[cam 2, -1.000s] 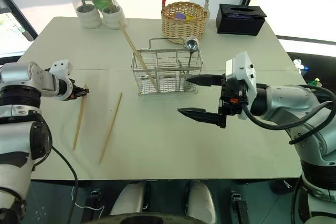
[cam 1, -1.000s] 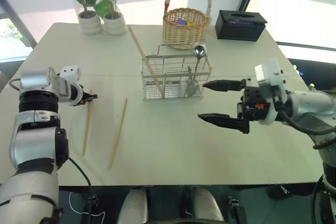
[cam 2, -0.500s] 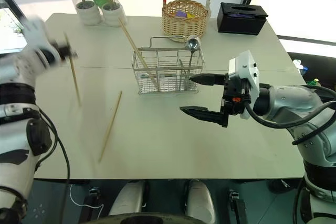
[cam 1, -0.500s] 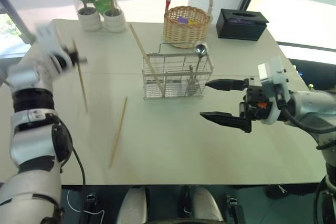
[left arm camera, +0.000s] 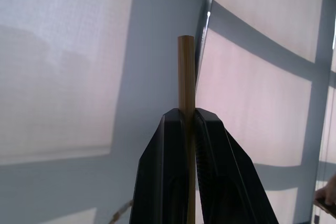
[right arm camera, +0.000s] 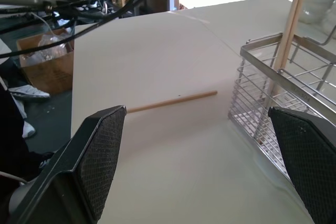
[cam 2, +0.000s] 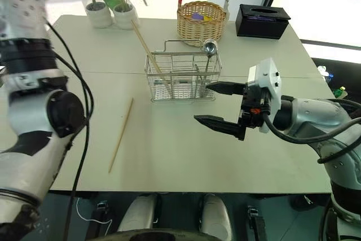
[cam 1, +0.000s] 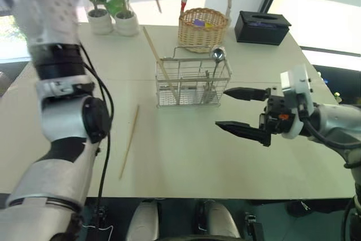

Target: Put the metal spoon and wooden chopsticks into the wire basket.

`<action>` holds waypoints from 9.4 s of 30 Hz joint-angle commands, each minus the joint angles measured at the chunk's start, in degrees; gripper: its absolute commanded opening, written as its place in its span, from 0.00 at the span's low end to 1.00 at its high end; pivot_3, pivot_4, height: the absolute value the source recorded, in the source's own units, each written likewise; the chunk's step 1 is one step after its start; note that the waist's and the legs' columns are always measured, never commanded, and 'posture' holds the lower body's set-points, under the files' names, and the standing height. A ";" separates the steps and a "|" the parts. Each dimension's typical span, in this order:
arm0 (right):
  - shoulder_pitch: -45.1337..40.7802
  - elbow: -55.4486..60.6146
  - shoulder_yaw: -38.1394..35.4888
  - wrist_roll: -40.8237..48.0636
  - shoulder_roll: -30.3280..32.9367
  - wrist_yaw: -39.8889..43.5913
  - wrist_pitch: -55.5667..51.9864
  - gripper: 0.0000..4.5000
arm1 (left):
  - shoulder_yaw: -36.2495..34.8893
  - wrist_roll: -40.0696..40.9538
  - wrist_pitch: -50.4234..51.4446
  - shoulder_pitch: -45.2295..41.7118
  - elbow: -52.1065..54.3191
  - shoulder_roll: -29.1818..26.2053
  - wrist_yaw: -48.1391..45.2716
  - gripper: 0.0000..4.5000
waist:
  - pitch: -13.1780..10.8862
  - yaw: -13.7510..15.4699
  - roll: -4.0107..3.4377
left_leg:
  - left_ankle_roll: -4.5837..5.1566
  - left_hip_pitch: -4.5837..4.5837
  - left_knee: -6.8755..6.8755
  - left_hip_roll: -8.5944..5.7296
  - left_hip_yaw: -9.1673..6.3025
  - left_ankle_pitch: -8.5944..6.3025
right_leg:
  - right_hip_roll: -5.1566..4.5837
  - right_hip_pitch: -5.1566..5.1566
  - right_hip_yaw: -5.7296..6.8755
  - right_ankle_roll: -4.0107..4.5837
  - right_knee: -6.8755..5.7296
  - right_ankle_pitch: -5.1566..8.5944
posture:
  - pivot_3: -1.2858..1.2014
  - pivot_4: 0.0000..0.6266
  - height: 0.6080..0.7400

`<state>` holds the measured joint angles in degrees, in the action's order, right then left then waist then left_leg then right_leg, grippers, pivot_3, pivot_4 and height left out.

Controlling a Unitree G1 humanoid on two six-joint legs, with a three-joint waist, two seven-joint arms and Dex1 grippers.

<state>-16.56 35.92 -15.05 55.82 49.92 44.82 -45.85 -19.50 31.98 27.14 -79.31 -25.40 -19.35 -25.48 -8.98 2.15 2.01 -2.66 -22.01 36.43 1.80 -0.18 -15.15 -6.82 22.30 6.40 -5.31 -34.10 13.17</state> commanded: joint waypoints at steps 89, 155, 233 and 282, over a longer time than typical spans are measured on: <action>-1.67 -0.37 1.56 -2.98 -3.97 -6.90 3.19 1.00 | 17.54 13.58 65.36 18.53 -6.07 -7.21 41.13 0.14 | 0.05 0.10 -0.39 | 0.15 -0.31 0.52 -0.03 -0.12 -0.11 | 0.01 0.03 -0.02 0.00 -0.07 0.01 | 0.52 0.24 0.79; 2.05 -0.34 1.94 -4.18 -5.89 -6.35 4.84 1.00 | -0.57 -10.73 65.36 26.12 5.50 -20.25 33.99 0.99 | -0.07 -1.47 -0.08 | 0.17 -0.30 0.41 0.01 -0.12 -0.14 | 0.02 0.17 -0.04 -0.01 -0.16 0.01 | 0.52 0.24 0.79; 7.99 3.05 -5.08 -1.68 -1.30 -8.21 3.44 1.00 | 11.44 -0.75 -0.60 7.30 6.79 -1.53 -1.63 0.01 | -0.09 0.00 -0.34 | 0.22 -0.38 0.55 0.01 0.01 -0.14 | 0.04 0.12 -0.04 0.00 -0.03 0.00 | 0.52 0.24 0.79; -0.52 -11.11 -0.05 -11.00 -1.81 -0.83 8.16 1.00 | 9.57 -9.18 -1.62 51.88 39.06 -43.32 -35.62 0.99 | -0.14 0.17 -0.84 | 0.26 -0.39 0.53 0.05 -0.02 -0.21 | 0.03 0.33 -0.07 0.32 0.22 0.24 | 0.52 0.24 0.79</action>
<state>-16.02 24.47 -14.77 45.04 48.29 43.42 -38.66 -7.55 23.67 26.54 -27.25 11.48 -61.78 -62.01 -9.12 2.32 1.17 -2.40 -22.40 36.95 1.86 -0.20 -15.35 -6.79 22.61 6.34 -4.96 -33.90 13.40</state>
